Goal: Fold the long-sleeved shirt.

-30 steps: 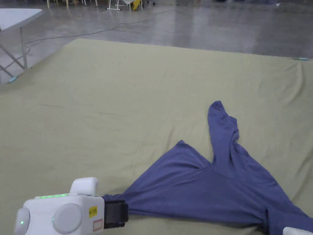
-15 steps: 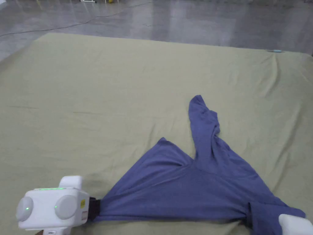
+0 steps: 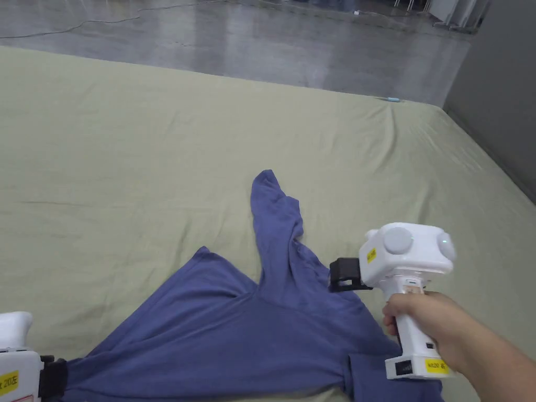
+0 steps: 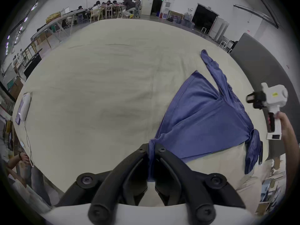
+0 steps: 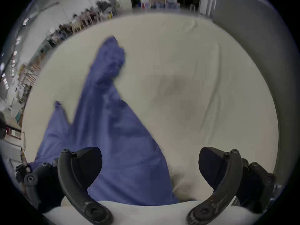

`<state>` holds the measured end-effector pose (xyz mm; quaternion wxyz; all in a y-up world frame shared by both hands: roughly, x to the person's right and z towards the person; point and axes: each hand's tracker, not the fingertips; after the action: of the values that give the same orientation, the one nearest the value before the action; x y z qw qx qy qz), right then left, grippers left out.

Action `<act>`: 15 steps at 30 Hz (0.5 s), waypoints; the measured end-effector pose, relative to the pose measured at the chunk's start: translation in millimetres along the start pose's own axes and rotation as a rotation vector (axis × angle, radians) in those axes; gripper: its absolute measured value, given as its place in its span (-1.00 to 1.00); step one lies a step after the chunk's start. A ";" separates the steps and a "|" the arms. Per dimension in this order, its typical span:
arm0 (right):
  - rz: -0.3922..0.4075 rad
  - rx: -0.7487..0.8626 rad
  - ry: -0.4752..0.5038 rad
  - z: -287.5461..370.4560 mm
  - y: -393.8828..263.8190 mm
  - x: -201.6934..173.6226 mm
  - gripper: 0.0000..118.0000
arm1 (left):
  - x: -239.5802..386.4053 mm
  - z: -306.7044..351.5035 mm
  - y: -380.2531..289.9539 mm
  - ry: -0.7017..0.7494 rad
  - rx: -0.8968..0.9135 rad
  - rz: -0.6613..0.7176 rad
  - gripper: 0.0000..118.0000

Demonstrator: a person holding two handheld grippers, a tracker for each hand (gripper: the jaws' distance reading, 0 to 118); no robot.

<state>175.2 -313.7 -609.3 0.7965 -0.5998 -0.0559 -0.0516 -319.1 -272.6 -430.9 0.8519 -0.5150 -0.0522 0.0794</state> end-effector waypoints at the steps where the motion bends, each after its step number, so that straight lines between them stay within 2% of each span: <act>1: -0.020 -0.050 -0.008 -11.0 -1.6 -3.3 0.84 | 1.0 -0.6 1.8 0.003 -0.004 -0.006 -1.00; 2: -0.033 -0.077 -0.010 -17.4 -3.8 -6.3 0.58 | 1.8 -0.4 2.0 0.005 -0.003 -0.011 -1.00; 3: -0.014 -0.090 0.010 -17.7 -9.1 -12.8 0.35 | 2.3 -0.3 1.6 0.006 -0.004 -0.013 -1.00; 4: 0.000 -0.072 0.015 -18.3 -14.7 -18.3 0.35 | 3.1 -0.2 1.1 0.008 -0.007 -0.014 -1.00; 6: 0.054 0.011 -0.059 -5.2 -22.2 -30.0 0.34 | 3.3 -1.7 1.7 0.018 -0.009 -0.016 -1.00; 7: 0.092 -0.003 -0.050 -1.8 -23.4 -35.4 0.16 | 3.5 -1.4 1.1 0.017 -0.010 -0.016 -1.00; 8: 0.101 -0.003 -0.041 3.0 -26.9 -39.0 -0.10 | 3.7 -1.2 0.7 0.015 -0.011 -0.014 -1.00; 9: 0.116 0.013 -0.081 9.6 -30.8 -43.0 -0.45 | 3.7 -1.9 0.7 0.014 -0.012 -0.006 -1.00; 10: 0.107 0.004 -0.025 17.5 -32.7 -42.5 -1.00 | 3.6 -1.0 0.6 0.016 -0.010 0.003 -1.00; 12: 0.097 0.026 0.058 38.2 -37.5 -40.2 -1.00 | 1.9 4.3 1.2 0.008 -0.002 0.030 -1.00; 15: 0.139 0.152 0.080 99.3 -45.3 -31.1 -1.00 | 1.1 17.5 9.2 -0.010 0.028 0.077 -1.00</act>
<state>135.0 -230.2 -543.8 0.8430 -0.5374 0.0141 -0.0156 -321.8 -252.9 -430.9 0.8551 -0.5042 -0.0354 0.1156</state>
